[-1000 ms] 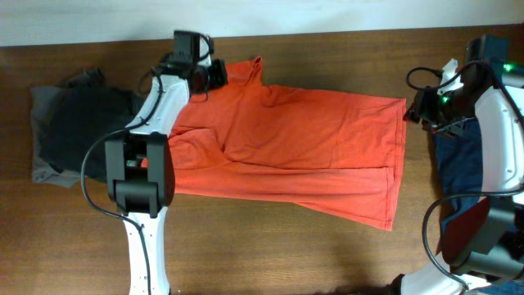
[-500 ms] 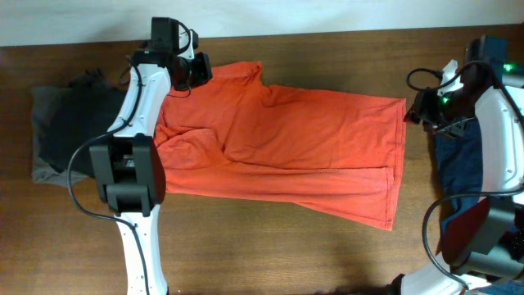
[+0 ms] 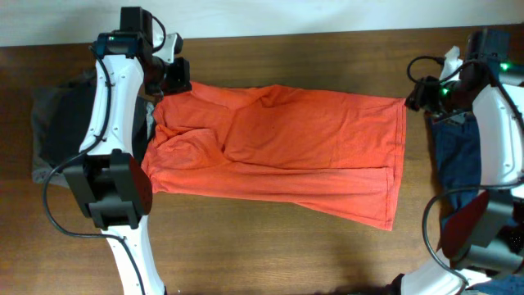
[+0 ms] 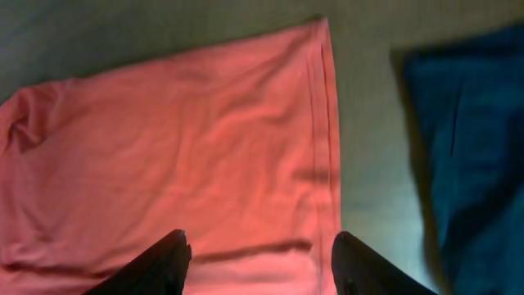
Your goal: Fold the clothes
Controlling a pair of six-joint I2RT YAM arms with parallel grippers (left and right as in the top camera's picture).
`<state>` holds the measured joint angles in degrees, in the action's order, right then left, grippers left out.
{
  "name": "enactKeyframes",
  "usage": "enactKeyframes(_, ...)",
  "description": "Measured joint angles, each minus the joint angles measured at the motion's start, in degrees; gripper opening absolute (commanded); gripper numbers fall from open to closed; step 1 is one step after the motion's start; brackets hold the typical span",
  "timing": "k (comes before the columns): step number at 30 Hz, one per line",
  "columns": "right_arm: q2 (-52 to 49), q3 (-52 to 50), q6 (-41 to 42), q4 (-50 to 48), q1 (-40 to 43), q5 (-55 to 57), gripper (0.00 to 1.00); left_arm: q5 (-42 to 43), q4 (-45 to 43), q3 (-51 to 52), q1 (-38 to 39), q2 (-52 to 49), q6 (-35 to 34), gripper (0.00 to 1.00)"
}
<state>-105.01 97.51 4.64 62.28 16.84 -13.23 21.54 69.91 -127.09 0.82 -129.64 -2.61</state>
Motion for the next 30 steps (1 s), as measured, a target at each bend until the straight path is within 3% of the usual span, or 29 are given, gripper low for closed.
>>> enactKeyframes(14, -14.71, 0.00, -2.51, -23.15, 0.00, 0.31, 0.63, -0.37, 4.63, 0.00, -1.38, 2.60, 2.89, 0.00)
enactKeyframes(26, -25.79, 0.00, -3.02, -32.04, 0.02, 2.64, 0.62, -0.37, 6.84, 0.00, -1.38, 3.02, 3.06, 0.00)
enactKeyframes(30, -25.88, 0.00, -2.91, -32.54, 0.11, 3.21, 0.47, -0.35, 7.48, 0.00, -1.38, 3.02, 3.06, 0.00)
